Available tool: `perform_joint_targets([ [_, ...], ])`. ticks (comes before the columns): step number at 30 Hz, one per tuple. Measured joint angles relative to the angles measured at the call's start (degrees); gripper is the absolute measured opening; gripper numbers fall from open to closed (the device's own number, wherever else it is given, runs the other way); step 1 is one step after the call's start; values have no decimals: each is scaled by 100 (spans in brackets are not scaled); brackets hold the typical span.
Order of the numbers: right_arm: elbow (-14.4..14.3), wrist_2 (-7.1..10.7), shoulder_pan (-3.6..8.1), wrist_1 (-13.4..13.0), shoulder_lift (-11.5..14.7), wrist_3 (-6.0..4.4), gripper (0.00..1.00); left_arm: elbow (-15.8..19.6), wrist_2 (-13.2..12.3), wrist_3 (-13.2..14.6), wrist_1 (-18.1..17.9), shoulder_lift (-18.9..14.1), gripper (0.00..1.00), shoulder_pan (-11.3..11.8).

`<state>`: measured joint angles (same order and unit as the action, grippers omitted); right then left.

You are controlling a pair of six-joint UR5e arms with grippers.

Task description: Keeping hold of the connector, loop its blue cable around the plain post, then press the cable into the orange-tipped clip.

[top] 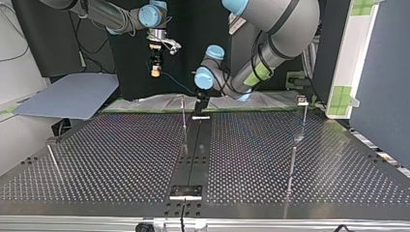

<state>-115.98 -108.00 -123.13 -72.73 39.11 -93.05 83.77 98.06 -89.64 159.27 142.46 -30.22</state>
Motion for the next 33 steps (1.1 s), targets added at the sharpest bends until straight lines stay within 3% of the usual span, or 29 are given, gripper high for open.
perform_joint_targets([
  [6,7,10,44,-2,-1,23,0,299,-115,-19,-325,-50,1,27],
  [14,33,19,112,1,3,56,0,694,-117,-253,-772,-76,1,75],
  [23,121,6,231,4,0,265,0,741,156,-575,-1295,-72,1,26],
  [33,285,35,384,3,-2,315,0,678,39,-1121,-1848,34,1,-9],
])
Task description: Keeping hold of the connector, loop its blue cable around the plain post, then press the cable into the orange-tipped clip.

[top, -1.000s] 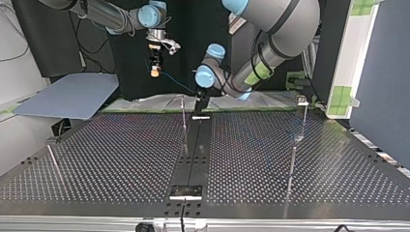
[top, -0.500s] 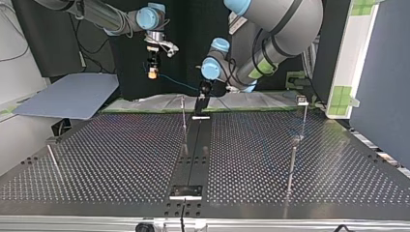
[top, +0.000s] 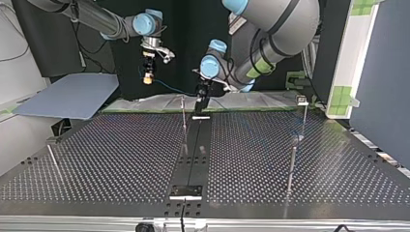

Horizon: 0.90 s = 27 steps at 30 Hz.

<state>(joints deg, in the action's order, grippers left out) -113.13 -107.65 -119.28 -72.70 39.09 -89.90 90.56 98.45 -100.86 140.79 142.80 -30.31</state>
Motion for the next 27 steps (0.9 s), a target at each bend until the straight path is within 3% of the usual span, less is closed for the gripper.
perform_joint_targets([
  [7,14,14,68,16,-14,117,0,-64,-33,-376,-447,163,1,-6],
  [14,159,6,163,97,-263,67,0,-73,-16,-495,-816,170,1,22],
  [23,353,14,240,274,-718,37,0,-72,65,-527,-868,173,1,37],
  [27,395,30,250,304,-798,39,0,-74,126,-488,-828,173,1,45],
])
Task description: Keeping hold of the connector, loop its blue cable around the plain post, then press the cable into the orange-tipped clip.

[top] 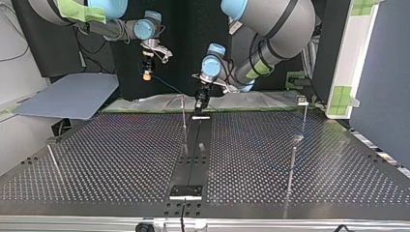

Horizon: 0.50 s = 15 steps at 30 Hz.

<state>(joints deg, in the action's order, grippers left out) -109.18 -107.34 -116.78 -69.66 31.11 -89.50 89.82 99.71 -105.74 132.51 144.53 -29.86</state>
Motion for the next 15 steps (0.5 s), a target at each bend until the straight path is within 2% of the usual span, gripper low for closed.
perform_joint_targets([
  [9,177,70,31,90,-14,-11,0,-48,51,-9,60,0,1,51],
  [15,385,84,56,287,-13,-1,0,-269,15,-65,320,3,1,80],
])
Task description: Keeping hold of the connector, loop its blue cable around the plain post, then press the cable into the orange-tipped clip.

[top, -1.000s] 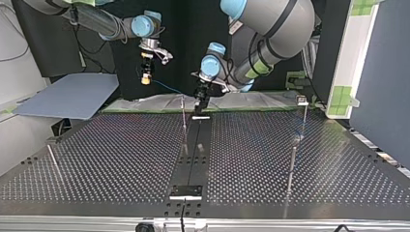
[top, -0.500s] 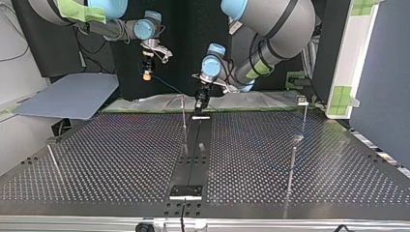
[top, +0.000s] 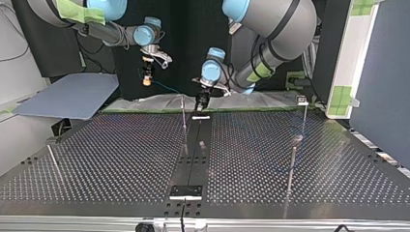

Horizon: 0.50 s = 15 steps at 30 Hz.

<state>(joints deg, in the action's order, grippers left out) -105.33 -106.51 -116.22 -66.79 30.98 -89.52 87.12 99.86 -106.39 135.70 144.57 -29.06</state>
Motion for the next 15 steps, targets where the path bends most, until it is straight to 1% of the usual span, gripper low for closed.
perform_joint_targets([
  [4,104,13,14,93,1,2,0,-154,-5,-70,211,1,1,30],
  [7,190,22,27,154,1,3,0,-240,-6,-169,295,3,1,67],
  [12,380,37,56,337,1,8,0,-343,-4,-240,383,3,1,126],
  [15,445,43,78,399,1,10,0,-366,4,-265,399,3,1,167],
])
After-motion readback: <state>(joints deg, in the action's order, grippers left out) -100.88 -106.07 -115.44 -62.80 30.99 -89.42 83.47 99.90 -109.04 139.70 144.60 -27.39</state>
